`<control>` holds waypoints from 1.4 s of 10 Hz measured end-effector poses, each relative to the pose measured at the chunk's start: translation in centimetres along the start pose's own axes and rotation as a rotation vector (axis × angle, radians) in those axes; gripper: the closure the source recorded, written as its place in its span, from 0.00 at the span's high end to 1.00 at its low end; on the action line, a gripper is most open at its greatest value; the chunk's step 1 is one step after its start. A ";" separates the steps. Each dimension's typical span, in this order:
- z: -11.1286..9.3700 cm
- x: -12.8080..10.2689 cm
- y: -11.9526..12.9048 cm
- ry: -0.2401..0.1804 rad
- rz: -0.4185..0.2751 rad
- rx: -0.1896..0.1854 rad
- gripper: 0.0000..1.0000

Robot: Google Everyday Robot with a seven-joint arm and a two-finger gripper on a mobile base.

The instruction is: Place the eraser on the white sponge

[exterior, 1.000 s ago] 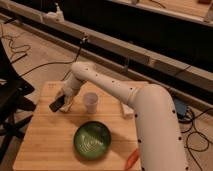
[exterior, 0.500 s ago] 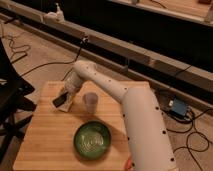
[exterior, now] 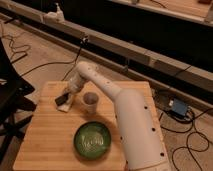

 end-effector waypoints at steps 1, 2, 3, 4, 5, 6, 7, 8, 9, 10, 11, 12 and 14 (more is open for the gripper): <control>0.2 0.2 0.1 -0.001 0.006 -0.007 0.39; 0.2 0.1 0.3 0.000 0.006 -0.017 0.47; 0.0 0.0 0.8 0.004 0.004 -0.035 0.60; -0.1 -0.2 1.1 0.008 -0.001 -0.047 0.69; -0.3 -0.4 1.3 0.011 -0.006 -0.058 0.72; -0.6 -0.6 1.5 0.015 -0.013 -0.066 0.73; -0.9 -0.9 1.6 0.018 -0.019 -0.074 0.73; -1.1 -1.1 1.7 0.019 -0.023 -0.078 0.73; -1.3 -1.2 1.7 0.020 -0.026 -0.081 0.73; -1.4 -1.4 1.7 0.019 -0.028 -0.082 0.73; -1.5 -1.4 1.7 0.018 -0.031 -0.081 0.73; -1.7 -1.5 1.7 0.017 -0.034 -0.078 0.73; -3.2 -1.4 1.4 0.021 -0.043 -0.041 0.73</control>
